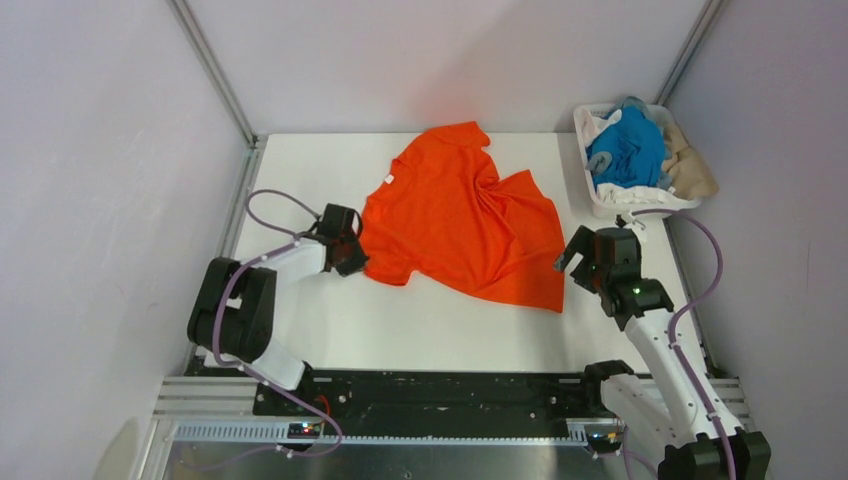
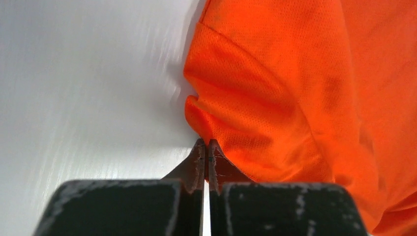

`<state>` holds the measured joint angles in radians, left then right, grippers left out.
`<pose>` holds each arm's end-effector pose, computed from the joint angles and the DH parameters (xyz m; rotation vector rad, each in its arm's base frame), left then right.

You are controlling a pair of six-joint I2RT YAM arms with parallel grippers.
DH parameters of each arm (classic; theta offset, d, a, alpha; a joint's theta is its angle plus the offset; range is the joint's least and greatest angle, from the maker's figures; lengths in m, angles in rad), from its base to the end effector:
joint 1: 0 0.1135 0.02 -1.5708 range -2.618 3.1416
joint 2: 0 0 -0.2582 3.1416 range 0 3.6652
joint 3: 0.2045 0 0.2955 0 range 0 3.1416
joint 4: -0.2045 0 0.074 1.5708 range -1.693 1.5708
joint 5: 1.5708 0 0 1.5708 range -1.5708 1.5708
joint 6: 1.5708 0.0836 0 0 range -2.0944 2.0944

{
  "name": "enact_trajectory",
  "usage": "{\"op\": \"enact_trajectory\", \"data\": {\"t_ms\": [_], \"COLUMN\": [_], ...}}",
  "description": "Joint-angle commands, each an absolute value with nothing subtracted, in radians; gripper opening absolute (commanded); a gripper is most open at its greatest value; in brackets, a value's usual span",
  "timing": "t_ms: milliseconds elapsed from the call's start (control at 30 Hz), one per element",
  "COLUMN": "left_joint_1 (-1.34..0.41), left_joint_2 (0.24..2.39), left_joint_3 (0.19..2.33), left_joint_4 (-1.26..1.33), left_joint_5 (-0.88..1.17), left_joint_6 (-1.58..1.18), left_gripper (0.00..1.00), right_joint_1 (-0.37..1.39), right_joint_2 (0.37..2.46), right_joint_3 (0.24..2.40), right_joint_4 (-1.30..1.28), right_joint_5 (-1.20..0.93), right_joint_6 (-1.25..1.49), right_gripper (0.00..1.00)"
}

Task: Fold and stack the t-shirts
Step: Grab the side of the flattened tshirt closest away from the robot with both arms

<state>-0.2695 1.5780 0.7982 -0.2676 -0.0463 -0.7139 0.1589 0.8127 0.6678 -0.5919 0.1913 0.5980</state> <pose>0.3370 -0.0891 0.0745 -0.5989 2.5763 -0.2805 0.2524 0.0243 0.2137 0.5951 2.2187 0.1710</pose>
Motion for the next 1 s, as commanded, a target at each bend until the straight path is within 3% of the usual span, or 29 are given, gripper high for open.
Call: {"op": "enact_trajectory", "data": {"t_ms": [0, 300, 533, 700, 967], "left_joint_1": [-0.287, -0.385, -0.578, -0.705, -0.727], "left_joint_2": [1.477, 1.023, 0.690, 0.619, 0.654], "left_joint_3": [0.729, 0.383, 0.231, 0.232, 0.259], "left_joint_4": [-0.298, -0.417, -0.485, -0.567, -0.594], "left_joint_5": [-0.104, -0.196, -0.185, -0.246, -0.260], "left_joint_6": [-0.713, -0.932, -1.164, -1.244, -1.212], "left_gripper": [0.00, 0.00, 0.00, 0.00, 0.00], "right_joint_1": [0.160, 0.164, 0.178, 0.226, 0.227], "right_joint_2": [0.819, 0.826, 0.867, 0.864, 0.842], "right_joint_3": [0.663, 0.593, 0.470, 0.445, 0.421], "right_joint_4": [-0.642, -0.737, -0.621, -0.674, -0.656], "right_joint_5": [0.189, 0.140, -0.071, -0.010, 0.167], "right_joint_6": [0.570, 0.639, 0.729, 0.761, 0.800], "right_gripper": [0.99, 0.98, 0.83, 0.77, 0.73]}}
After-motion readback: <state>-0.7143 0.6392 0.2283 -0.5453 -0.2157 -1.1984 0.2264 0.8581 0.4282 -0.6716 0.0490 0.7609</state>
